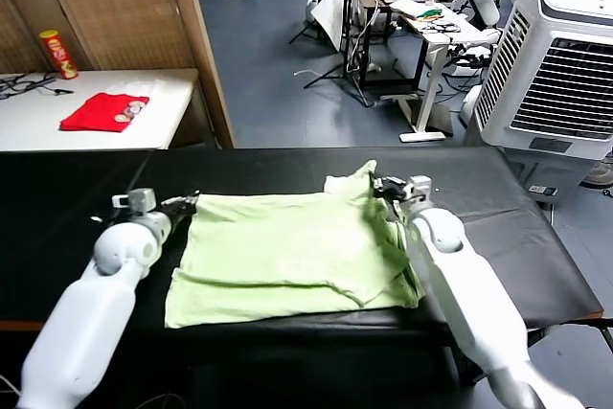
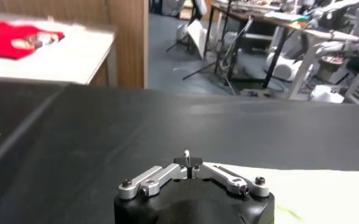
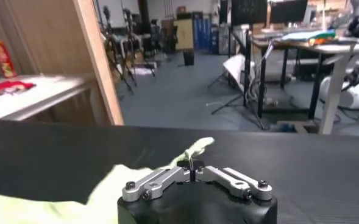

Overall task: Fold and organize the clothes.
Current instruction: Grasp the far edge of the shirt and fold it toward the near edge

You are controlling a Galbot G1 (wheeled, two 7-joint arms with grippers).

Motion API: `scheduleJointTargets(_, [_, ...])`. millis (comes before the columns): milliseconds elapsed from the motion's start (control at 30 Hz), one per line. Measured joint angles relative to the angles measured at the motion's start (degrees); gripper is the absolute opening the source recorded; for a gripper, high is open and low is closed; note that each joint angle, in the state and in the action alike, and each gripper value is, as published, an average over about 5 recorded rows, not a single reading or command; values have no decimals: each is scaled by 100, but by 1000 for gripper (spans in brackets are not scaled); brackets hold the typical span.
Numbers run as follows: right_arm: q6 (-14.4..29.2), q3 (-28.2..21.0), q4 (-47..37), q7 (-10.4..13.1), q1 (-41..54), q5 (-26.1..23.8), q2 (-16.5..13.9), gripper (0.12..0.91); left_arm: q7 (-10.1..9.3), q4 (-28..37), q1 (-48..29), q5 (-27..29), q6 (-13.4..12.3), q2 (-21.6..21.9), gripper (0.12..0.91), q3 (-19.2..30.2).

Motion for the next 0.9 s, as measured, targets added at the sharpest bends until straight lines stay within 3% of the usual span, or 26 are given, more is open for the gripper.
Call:
scheduleJointTargets(433, [-670,380,1720,292,-1343,209,-806,126,-118,-1496,1759,25,-133,198,128,-838])
scheduleJointTargets(900, [-1132,481,2484,376,-2224,-62,-981,126,-147,-2572,3279,335,-174,191,128,-1343])
